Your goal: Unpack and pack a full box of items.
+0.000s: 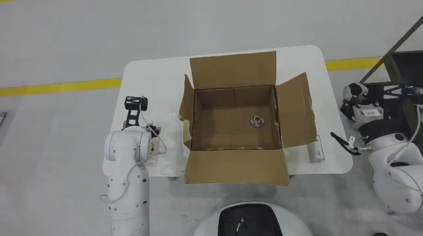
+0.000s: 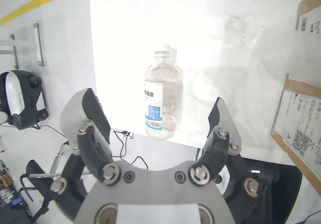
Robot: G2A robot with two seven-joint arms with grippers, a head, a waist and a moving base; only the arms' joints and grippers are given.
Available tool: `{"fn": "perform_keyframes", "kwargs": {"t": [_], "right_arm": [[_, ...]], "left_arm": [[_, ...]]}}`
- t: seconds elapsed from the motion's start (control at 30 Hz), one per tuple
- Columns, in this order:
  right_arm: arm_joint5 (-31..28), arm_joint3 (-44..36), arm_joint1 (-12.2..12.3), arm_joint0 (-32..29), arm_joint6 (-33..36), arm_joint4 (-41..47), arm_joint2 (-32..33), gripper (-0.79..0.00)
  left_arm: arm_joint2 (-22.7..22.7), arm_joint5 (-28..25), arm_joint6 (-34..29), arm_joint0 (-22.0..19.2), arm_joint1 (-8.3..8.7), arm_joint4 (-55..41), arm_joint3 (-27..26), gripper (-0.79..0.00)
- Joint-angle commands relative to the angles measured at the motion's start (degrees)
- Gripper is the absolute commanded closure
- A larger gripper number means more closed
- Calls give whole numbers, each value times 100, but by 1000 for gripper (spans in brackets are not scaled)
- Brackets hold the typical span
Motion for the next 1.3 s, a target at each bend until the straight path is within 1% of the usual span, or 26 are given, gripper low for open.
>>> {"fn": "perform_keyframes", "kwargs": {"t": [0.0,0.1,0.2,0.37,0.47,0.5,0.57,0.67,0.87,1.2,1.27], "right_arm": [[-139,-223,9,100,106,-126,-210,0],[-342,-316,24,375,453,-517,-723,0],[-403,-29,23,764,841,-1195,-1358,0],[-179,824,-60,1531,1489,-2022,-2509,0],[-300,1504,-105,1987,1866,-2945,-3133,0],[-280,1731,-132,2102,1965,-3083,-3313,0],[-164,2176,-198,2339,2092,-3041,-3543,0],[-89,2763,-282,2664,2263,-3101,-3802,0],[4,3726,-461,3211,2457,-2784,-4146,0],[4,3726,-461,3211,2457,-2784,-4146,0],[-49,3739,-459,3162,2374,-2870,-4171,0]], "left_arm": [[0,0,0,0,0,0,0,-785],[0,0,0,0,0,0,0,-785],[0,0,0,0,0,0,0,-785],[0,0,0,0,0,0,0,-785],[0,0,0,0,0,0,0,-785],[0,0,0,0,0,0,0,-785],[0,0,0,0,0,0,0,-785],[0,0,0,0,0,0,0,-785],[0,0,0,0,0,0,0,-785],[0,0,0,0,0,0,0,-785],[0,0,0,0,0,0,0,-785]]}}
